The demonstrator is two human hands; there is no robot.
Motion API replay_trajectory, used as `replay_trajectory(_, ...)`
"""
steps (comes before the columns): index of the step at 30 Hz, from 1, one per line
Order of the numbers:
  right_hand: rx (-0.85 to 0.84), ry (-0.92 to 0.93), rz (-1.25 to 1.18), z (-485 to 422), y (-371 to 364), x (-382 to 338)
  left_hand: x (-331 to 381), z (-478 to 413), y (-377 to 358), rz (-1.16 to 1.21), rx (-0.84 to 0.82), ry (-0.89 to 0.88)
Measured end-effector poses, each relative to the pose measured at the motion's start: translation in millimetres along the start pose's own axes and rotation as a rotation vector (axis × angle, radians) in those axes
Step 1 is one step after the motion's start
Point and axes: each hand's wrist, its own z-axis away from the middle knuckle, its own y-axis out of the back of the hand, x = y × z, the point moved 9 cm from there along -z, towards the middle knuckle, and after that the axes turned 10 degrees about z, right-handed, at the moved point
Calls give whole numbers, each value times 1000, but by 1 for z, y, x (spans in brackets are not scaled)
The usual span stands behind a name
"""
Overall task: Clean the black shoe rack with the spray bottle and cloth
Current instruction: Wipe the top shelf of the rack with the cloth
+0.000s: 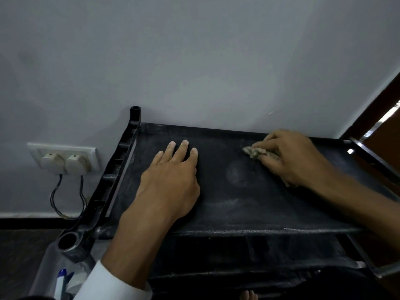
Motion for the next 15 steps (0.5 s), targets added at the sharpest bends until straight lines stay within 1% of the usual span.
replay_trajectory(3,110,-92,24,-15,1,3,0,0,0,-14,-14,12)
replay_trajectory(5,152,-67,-21,-17,2,-10,0,-2,1,-21,-14,18)
replay_trajectory(8,100,66,-93,-15,0,-31,0,-2,0,-3,-14,13)
replay_trajectory(10,44,120,-81,-12,-2,-32,-3,-1,1,25,-12,5)
replay_trajectory(12,15,103,-37,-12,-3,-18,-5,0,2,47,-12,-1)
replay_trajectory(15,50,-15,29,-14,1,15,-4,0,3,71,-11,2)
